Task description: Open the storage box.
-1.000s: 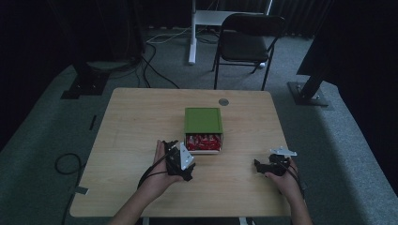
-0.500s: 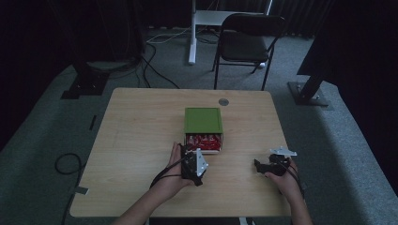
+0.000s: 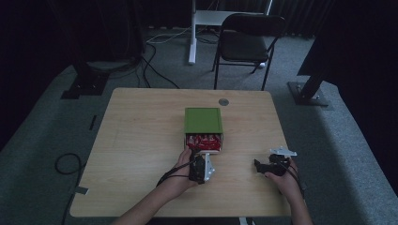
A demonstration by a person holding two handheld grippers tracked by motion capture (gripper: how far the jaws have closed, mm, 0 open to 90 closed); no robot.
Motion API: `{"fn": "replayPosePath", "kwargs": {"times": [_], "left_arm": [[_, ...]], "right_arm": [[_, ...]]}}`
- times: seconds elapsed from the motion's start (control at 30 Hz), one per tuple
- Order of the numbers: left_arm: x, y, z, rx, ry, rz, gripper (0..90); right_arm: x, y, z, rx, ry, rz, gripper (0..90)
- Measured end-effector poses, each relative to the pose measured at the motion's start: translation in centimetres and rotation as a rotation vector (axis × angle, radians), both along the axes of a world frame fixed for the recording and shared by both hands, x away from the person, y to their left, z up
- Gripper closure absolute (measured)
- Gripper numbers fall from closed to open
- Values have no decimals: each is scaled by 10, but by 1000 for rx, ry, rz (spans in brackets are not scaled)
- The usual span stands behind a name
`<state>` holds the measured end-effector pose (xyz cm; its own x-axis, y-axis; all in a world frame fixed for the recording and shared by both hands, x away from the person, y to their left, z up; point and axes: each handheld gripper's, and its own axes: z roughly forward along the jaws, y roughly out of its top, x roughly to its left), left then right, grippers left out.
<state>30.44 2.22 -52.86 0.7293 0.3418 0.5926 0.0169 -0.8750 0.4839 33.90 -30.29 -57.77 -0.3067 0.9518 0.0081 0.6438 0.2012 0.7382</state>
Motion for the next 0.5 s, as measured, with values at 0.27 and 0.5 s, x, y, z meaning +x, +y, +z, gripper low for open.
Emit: {"fn": "replayPosePath", "kwargs": {"times": [0.27,0.5], "left_arm": [[10,-3,-9,89,-24,-20,238],[15,-6,-15,191,-107,-19,342]], "right_arm": [[0,0,0,0,0,0,104],[0,0,0,0,0,0,104]]}}
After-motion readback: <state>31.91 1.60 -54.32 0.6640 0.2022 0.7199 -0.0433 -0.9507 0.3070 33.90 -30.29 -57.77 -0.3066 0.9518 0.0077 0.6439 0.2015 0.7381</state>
